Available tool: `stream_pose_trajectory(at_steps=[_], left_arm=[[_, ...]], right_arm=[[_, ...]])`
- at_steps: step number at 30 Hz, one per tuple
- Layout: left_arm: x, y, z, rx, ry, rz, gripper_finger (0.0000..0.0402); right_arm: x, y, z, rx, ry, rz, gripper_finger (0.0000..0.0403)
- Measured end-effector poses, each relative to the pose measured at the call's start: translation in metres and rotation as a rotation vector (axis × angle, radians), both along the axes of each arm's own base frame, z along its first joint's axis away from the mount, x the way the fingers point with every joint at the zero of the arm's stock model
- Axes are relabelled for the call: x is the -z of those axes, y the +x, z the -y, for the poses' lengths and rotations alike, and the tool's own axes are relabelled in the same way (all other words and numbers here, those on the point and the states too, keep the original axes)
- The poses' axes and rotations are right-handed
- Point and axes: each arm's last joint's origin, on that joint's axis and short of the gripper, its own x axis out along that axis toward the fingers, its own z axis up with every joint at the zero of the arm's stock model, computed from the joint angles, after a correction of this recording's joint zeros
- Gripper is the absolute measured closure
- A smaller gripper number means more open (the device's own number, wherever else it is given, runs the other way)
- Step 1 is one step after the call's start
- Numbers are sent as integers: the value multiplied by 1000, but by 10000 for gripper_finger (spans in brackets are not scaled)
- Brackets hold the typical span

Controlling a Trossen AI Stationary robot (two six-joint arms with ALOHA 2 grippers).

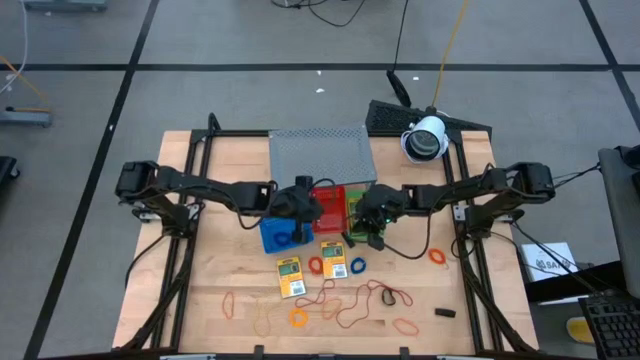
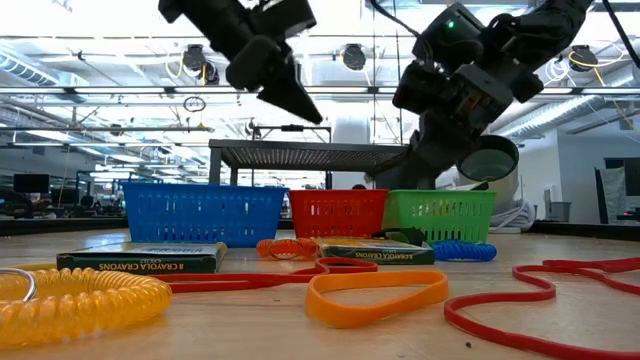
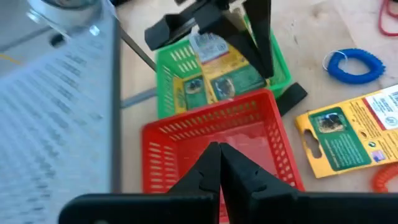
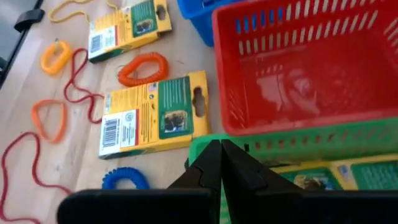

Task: Pick & Place Office Desk Supplies
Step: Adjust the shelf

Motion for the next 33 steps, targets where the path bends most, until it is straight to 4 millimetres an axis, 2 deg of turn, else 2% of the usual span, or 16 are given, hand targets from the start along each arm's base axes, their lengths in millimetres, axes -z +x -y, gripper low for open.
stream_pose_trajectory(at_steps=[7,14,25,33], left_arm=[[-6,-3,13,-48,136,-66,396],[1,-16,25,-139,194,-179,398],[15,-50,57,-220,130,-412,394],[20,-70,70,-284,45,-546,396]], right_arm=[[-19,-5,-13,-1,-155,83,403],[-37,-18,-26,86,-379,113,403],[-44,-26,-35,65,-402,118,403],[-44,-25,-35,65,-401,116,403]])
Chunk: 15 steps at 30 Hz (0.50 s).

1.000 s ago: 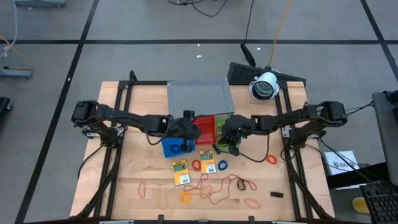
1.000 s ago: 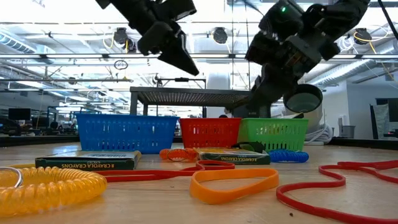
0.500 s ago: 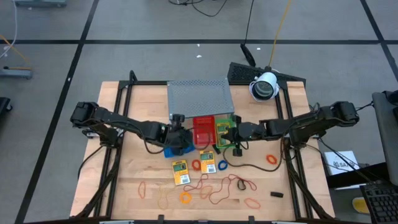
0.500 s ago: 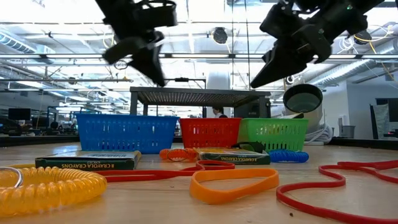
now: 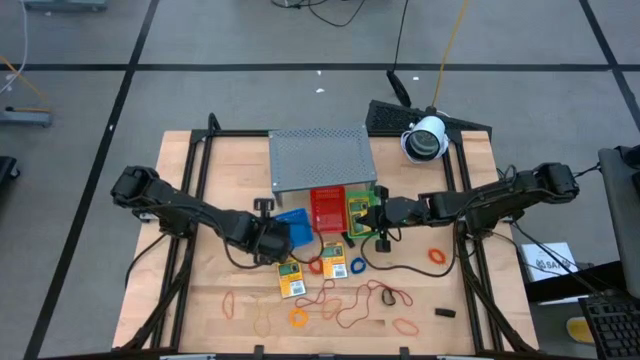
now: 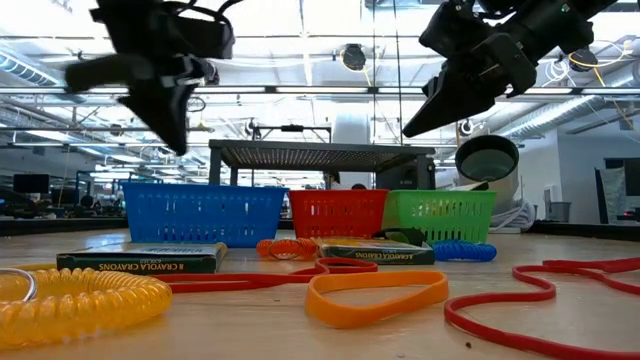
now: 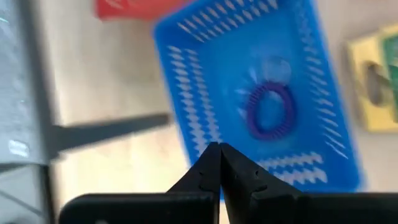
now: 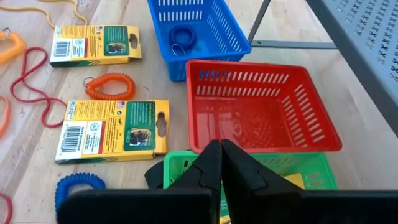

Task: Pick & Place Office Desk Supplies
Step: Adjust the shelf

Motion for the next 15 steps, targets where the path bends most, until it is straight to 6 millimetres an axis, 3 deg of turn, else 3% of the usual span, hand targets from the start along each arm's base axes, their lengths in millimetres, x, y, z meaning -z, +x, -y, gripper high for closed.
stream_pose_trajectory(at_steps=[4,15], left_arm=[[1,-5,11,-6,-111,-41,398],[4,-20,29,-42,-211,-126,399]], right_arm=[[0,0,0,11,16,1,403],[0,0,0,17,18,2,403]])
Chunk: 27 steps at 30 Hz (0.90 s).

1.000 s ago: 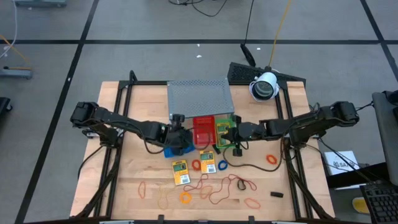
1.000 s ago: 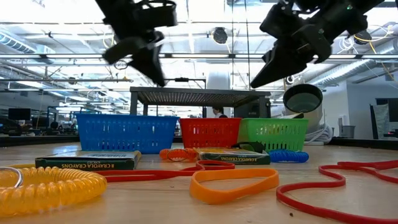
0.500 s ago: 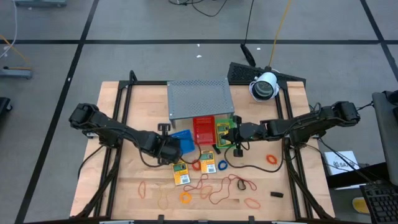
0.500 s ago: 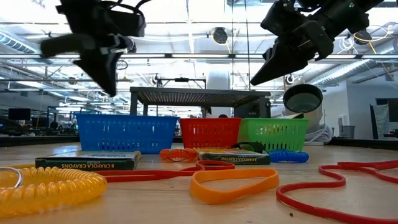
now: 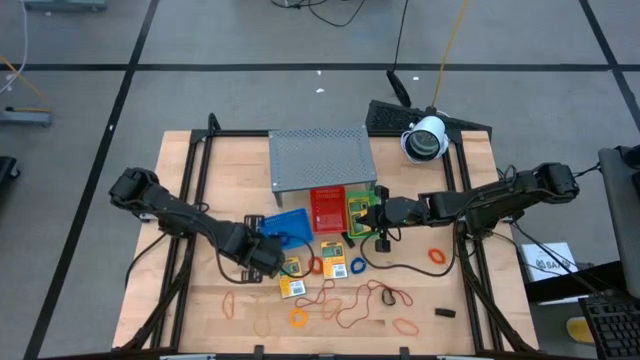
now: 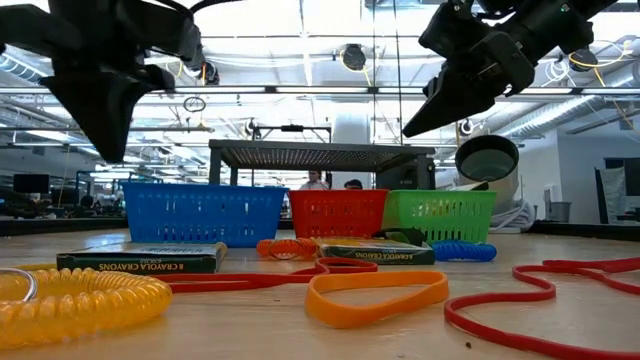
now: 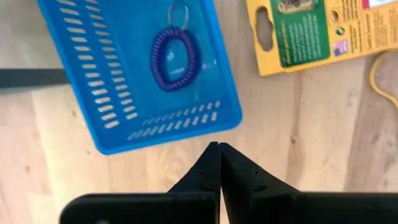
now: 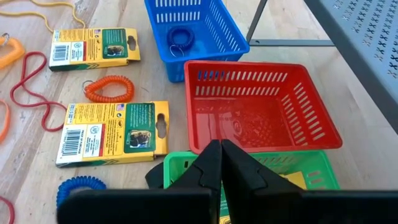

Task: Pick & Place Office Desk Supplies
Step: Adjust the shelf

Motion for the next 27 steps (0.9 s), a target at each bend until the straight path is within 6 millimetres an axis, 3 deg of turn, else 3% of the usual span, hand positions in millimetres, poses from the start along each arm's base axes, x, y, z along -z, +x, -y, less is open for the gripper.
stream_pose_trajectory(at_steps=[15,21,27], left_arm=[[0,3,16,53,-112,56,400],[11,3,16,59,-127,64,400],[12,5,9,118,-2,99,384]], right_arm=[[0,0,0,12,19,2,403],[-1,0,-1,3,25,5,403],[-12,3,-4,-94,58,104,403]])
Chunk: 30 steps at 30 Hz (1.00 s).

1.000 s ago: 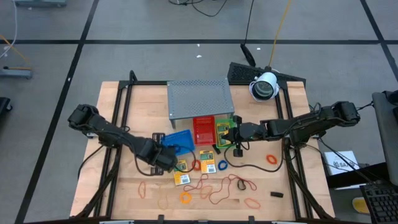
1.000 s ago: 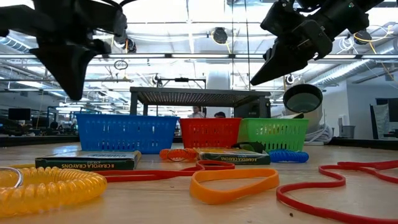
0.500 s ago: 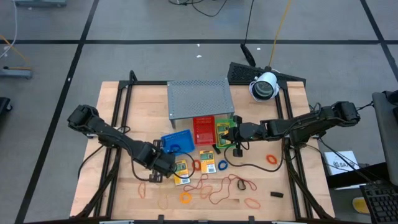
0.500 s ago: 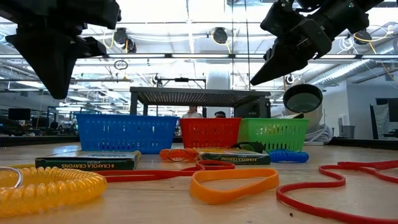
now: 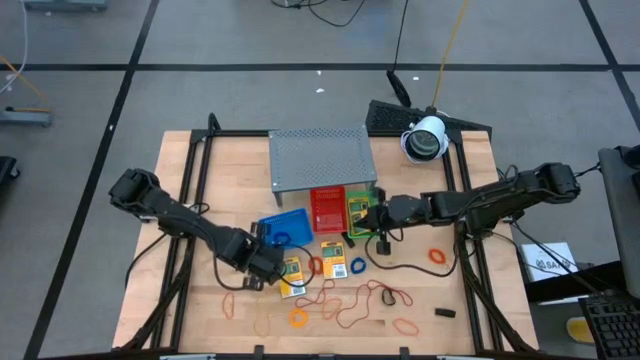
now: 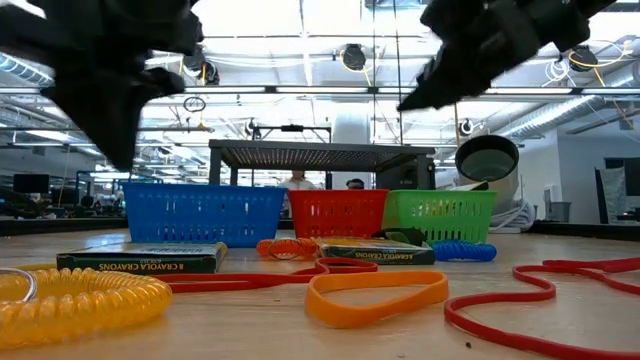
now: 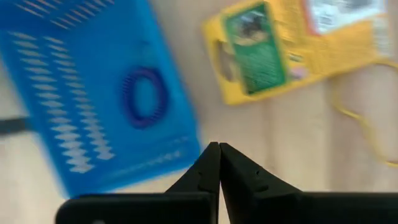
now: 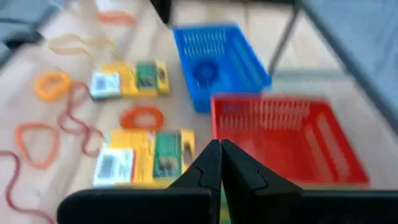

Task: Pick & Place Office Desk Supplies
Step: Adjust the shelf

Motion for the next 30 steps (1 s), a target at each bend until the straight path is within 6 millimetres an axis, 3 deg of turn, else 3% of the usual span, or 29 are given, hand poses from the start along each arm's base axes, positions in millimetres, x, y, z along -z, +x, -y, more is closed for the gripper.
stream_pose_trajectory(at_steps=[10,18,25,30], left_arm=[[-3,16,-40,-124,230,91,388],[-5,24,-79,-250,368,109,397],[-6,37,-98,-349,242,201,394],[-8,51,-99,-263,-14,263,396]], right_arm=[[-17,7,-1,-103,-132,199,403],[-19,8,0,-22,-194,213,403],[-18,9,0,-20,-186,215,403],[-4,3,-5,57,21,66,403]])
